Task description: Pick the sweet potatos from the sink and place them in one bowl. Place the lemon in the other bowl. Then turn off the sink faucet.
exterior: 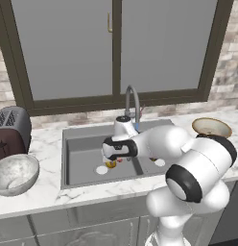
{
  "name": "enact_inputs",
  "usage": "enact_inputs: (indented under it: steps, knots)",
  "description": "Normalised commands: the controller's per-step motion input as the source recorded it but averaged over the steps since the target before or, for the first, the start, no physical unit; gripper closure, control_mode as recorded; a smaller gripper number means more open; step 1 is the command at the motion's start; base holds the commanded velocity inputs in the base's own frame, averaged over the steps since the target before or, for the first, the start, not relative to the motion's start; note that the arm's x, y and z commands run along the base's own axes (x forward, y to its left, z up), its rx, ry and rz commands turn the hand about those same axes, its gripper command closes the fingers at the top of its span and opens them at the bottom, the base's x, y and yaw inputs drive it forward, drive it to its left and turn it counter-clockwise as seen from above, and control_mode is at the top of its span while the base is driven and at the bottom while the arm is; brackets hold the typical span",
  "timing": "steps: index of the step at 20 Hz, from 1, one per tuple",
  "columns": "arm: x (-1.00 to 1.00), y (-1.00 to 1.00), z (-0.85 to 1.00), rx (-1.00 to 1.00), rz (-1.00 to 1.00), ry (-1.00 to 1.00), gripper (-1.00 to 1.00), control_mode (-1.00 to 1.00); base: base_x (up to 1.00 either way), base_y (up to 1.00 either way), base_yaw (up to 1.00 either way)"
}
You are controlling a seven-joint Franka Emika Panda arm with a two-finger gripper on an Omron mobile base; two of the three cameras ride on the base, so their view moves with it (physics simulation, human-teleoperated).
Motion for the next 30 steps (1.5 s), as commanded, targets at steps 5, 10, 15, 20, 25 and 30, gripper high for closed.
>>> enact_inputs:
  steps: [5, 10, 15, 20, 25, 30]
  knots:
    - [0.17, 0.00, -0.18, 0.00, 0.00, 0.00, -1.00, -1.00, 0.00, 0.00, 0.00]
    - [0.22, 0.00, -0.18, 0.00, 0.00, 0.00, -1.00, -1.00, 0.00, 0.00, 0.00]
    - [0.22, 0.00, -0.19, 0.00, 0.00, 0.01, -1.00, -1.00, 0.00, 0.00, 0.00]
    - [0.24, 0.00, -0.20, 0.00, 0.00, 0.02, -1.00, -1.00, 0.00, 0.00, 0.00]
    - [0.28, 0.01, -0.19, -0.01, 0.00, 0.00, -1.00, -1.00, 0.00, 0.00, 0.00]
    - [0.25, 0.03, -0.15, -0.02, 0.00, 0.00, -1.00, -1.00, 0.00, 0.00, 0.00]
